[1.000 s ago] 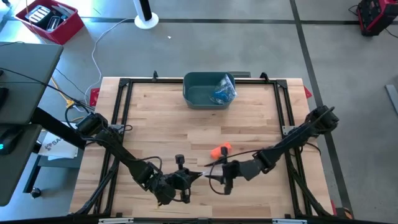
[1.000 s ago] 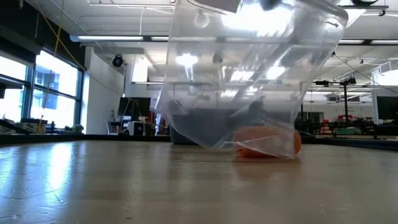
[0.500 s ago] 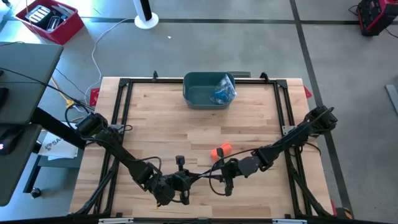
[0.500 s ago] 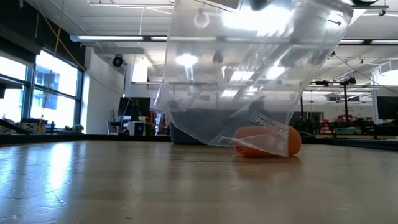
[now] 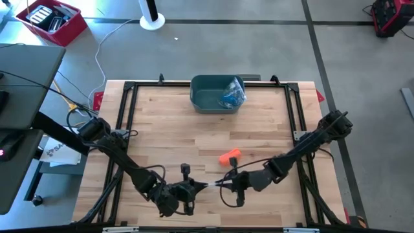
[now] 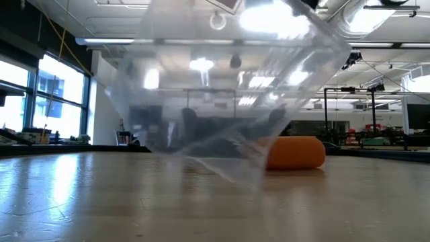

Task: Roll bandage
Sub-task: Put the rolled orange bandage into the transparent zip bag

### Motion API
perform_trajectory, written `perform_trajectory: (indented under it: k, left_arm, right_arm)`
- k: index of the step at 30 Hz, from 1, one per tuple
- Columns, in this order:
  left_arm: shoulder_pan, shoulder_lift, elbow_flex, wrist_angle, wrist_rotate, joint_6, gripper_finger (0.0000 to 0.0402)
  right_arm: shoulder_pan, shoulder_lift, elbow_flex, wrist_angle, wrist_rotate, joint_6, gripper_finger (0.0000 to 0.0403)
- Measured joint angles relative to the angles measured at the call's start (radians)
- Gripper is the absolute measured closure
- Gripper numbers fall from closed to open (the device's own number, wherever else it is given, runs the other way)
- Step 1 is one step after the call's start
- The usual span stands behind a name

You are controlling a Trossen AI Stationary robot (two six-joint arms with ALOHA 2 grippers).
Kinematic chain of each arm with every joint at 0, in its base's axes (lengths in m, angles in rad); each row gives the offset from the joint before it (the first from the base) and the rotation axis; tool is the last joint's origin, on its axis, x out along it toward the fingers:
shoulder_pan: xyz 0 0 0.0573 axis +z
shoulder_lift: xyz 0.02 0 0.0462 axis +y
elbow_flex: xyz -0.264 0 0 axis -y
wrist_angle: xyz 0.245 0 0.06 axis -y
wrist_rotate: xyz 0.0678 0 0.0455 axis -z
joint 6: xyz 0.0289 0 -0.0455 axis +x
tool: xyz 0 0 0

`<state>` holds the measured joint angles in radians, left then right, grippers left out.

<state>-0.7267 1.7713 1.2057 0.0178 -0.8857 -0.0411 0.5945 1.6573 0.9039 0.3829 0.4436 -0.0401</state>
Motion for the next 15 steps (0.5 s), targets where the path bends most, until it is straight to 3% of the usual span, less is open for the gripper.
perform_trajectory:
  k: [15]
  left_arm:
    - [-0.007, -0.022, 0.000, -0.011, -0.021, -0.009, 0.0401]
  right_arm:
    - [0.119, -0.132, -0.002, -0.520, 0.073, 0.350, 0.0372]
